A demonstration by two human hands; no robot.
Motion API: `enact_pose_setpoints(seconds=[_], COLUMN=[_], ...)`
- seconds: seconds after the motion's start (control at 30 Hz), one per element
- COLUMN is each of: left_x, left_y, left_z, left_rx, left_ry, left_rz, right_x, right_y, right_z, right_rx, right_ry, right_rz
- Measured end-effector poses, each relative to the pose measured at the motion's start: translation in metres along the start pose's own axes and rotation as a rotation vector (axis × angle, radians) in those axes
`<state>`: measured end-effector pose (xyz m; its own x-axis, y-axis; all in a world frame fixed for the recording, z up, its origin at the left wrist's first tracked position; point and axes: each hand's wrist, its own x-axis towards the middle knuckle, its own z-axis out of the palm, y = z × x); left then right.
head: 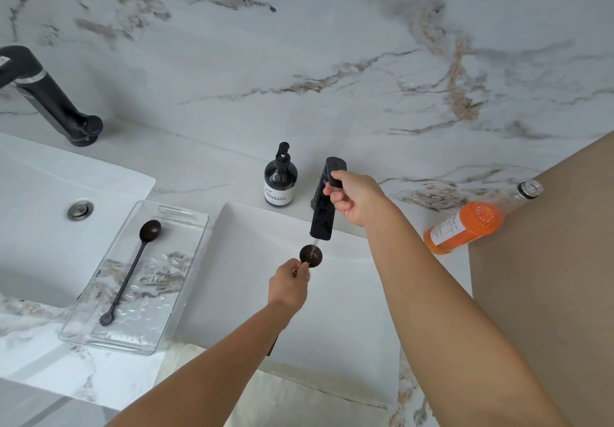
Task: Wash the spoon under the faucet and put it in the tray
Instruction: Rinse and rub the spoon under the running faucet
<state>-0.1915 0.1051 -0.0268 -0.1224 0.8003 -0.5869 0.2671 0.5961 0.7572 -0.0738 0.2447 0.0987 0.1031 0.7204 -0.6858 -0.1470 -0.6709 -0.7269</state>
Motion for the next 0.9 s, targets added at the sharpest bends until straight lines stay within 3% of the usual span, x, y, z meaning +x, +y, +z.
enact_pose_setpoints(seconds=[0.1, 0.27, 0.37, 0.47, 0.63, 0.8, 0.9], left_x=[0.001, 0.003, 0.004, 0.005, 0.008, 0.011, 0.012], left_y=[-0.002, -0.002, -0.001, 0.001, 0.004, 0.004, 0.007], left_z=[0.000, 0.000, 0.001, 0.002, 0.004, 0.001, 0.001], left_rx=[-0.010, -0.021, -0.020, -0.033, -0.027, -0.011, 0.000], left_ry=[0.006, 0.014, 0.009, -0.003, -0.024, -0.008, -0.026], left_rz=[-0.013, -0.015, -0.006, 0.006, 0.064, 0.090, 0.116], right_x=[0.004, 0.016, 0.006, -0.001, 0.006, 0.009, 0.014], right_y=[0.014, 0.090, 0.136, 0.151, 0.144, 0.131, 0.131], right_z=[-0.011, -0.041, -0.038, -0.025, -0.013, -0.017, -0.013], right_rx=[0.039, -0.033, -0.047, 0.029, -0.062, -0.012, -0.125], right_ry=[0.014, 0.334, 0.060, -0.153, 0.007, -0.107, 0.001], right_rz=[-0.030, -0.003, 0.169, 0.172, 0.112, 0.141, 0.104])
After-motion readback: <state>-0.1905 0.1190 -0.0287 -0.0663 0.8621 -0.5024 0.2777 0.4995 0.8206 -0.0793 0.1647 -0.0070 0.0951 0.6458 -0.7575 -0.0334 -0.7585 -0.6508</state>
